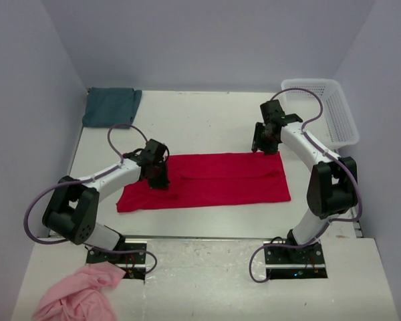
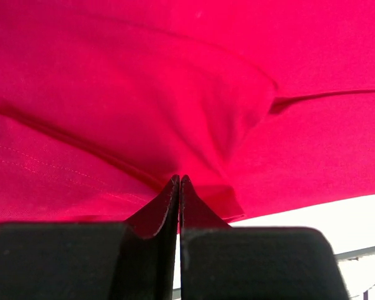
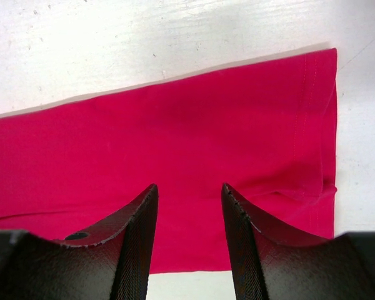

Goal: Fold and stack the t-shirts
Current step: Fold the other side of the tshirt into a rectangle

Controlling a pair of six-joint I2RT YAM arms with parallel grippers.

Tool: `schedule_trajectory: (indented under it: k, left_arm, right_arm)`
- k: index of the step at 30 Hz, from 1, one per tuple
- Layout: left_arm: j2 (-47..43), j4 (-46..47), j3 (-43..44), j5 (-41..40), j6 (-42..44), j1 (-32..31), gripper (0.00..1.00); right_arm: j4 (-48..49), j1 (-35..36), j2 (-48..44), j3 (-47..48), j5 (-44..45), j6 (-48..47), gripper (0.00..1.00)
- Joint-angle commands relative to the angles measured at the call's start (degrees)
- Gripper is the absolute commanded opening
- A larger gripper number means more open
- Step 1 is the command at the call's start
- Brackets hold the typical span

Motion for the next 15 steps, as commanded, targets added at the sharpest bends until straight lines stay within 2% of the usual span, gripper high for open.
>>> schedule_trajectory:
  k: [1, 7, 10, 15]
  left_arm:
    - [0.09, 3.4, -1.86, 0.71, 1.11, -0.17, 0.0]
    - [-2.02, 3.76, -6.86, 1.24, 0.32, -0.17, 0.0]
    - [-5.79, 3.06, -10.11, 2.2, -1.34, -0.17, 0.0]
    - [-17.39, -1.15, -14.6, 2.29, -4.51, -0.52, 0.0]
  right_arm:
    - [0.59, 0.44, -2.48, 0.37, 0.67, -0.6, 0.47]
    - [0.77, 0.35, -2.22, 0.29, 0.41, -0.6, 0.47]
    - [0.77, 0.44, -2.22, 0.37, 0.32, -0.6, 0.47]
    - [1.03, 0.44, -2.13, 0.37, -0.12, -0.6, 0.47]
